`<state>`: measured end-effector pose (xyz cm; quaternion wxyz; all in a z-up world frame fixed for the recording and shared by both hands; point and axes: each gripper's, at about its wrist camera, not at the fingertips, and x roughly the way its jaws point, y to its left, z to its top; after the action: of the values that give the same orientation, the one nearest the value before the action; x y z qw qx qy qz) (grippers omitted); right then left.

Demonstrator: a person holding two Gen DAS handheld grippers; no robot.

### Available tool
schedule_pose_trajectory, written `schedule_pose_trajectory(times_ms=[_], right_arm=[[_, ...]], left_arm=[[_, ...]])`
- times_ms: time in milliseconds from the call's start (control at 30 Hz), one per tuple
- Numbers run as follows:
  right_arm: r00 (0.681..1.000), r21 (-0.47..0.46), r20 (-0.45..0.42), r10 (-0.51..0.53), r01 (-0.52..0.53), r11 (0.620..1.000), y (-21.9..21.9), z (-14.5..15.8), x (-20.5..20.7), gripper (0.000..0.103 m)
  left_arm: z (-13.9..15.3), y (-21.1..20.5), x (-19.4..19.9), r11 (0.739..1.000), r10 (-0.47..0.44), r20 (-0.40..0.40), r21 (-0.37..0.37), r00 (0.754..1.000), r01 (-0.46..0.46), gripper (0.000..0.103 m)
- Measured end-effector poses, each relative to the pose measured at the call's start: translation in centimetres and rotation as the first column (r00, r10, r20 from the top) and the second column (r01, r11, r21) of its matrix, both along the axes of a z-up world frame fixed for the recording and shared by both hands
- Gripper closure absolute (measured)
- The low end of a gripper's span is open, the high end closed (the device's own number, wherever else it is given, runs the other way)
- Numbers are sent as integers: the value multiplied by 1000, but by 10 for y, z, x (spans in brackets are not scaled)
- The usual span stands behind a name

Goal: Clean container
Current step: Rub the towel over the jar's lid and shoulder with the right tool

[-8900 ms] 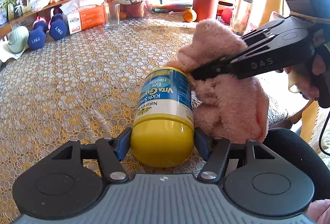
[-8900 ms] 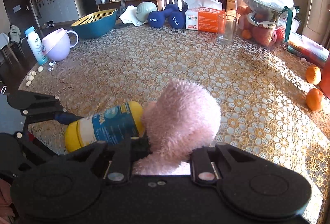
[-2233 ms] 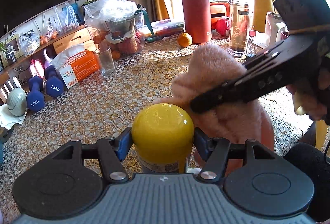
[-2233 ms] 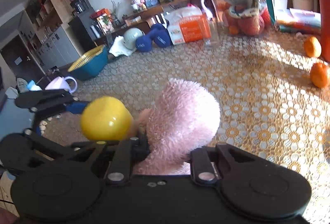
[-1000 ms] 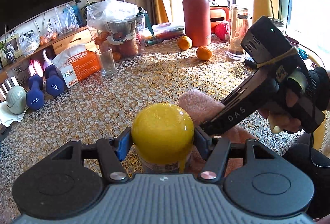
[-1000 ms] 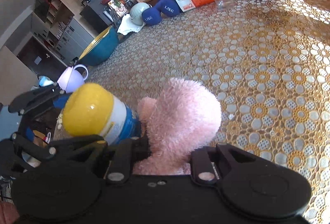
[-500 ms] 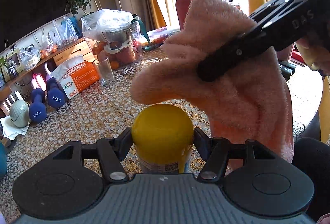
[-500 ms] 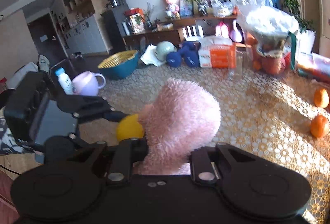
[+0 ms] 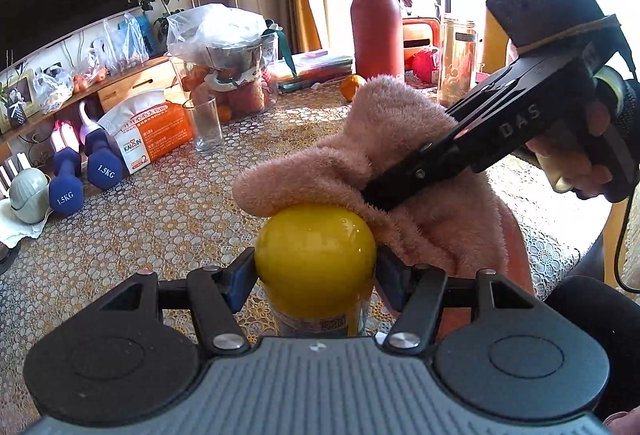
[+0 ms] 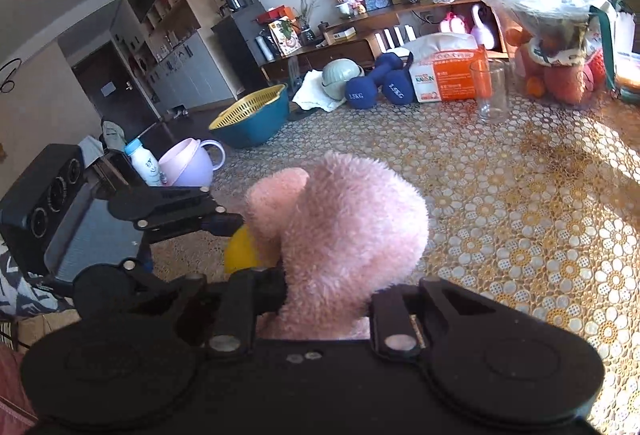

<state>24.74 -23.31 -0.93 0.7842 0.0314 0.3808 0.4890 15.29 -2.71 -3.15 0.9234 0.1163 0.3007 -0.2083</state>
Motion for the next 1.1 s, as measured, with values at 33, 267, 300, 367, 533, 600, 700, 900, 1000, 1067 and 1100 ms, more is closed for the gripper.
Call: schedule_pose_trajectory(times_ms=[33,267,300,367,533,600,700,900,1000,1067,1100], right_arm=[[1000,-13,-12,-3,3,1000,0,-6,3,85],[990,-15,-140,-14,12,1000,6,-51,14,85],[986,-2,-166,-19,19,1000,5,-57,15,85],[984,-15,-177,-17,14,1000,5,-65,11,85],[990,-92,-138,28,-41,995,11,-65,-6,85],[994,-125,-102,36,-49,991,8,-57,-9,85],[999,-136,-42,4,-9,991,-5,-38,-11,85],[995,-61,97,-29,35,998,-20,19,-22,85],[987,-29,159,-6,11,1000,-16,44,-30,85],[981,-14,192,22,-19,1000,-10,57,-35,85],[979,-8,201,40,-39,999,-5,61,-38,85]], left_arm=[[0,0,-2,1000,-5,5,2,1000,5,41],[0,5,0,1000,-1,-5,-20,1000,1,41],[0,6,1,1000,2,-9,-25,1000,-2,41],[0,7,2,1000,4,-11,-30,1000,-4,41],[0,5,0,1000,2,-6,-19,1000,-2,41],[0,4,-1,1000,3,-4,-16,1000,-3,41],[0,3,-3,1000,6,2,-8,1000,-6,41],[-1,0,-4,1000,10,8,1,1000,-10,41],[0,0,-5,1000,11,9,4,1000,-11,41],[0,-1,-5,1000,11,11,8,1000,-11,41],[0,-1,-5,1000,11,12,10,1000,-11,41]])
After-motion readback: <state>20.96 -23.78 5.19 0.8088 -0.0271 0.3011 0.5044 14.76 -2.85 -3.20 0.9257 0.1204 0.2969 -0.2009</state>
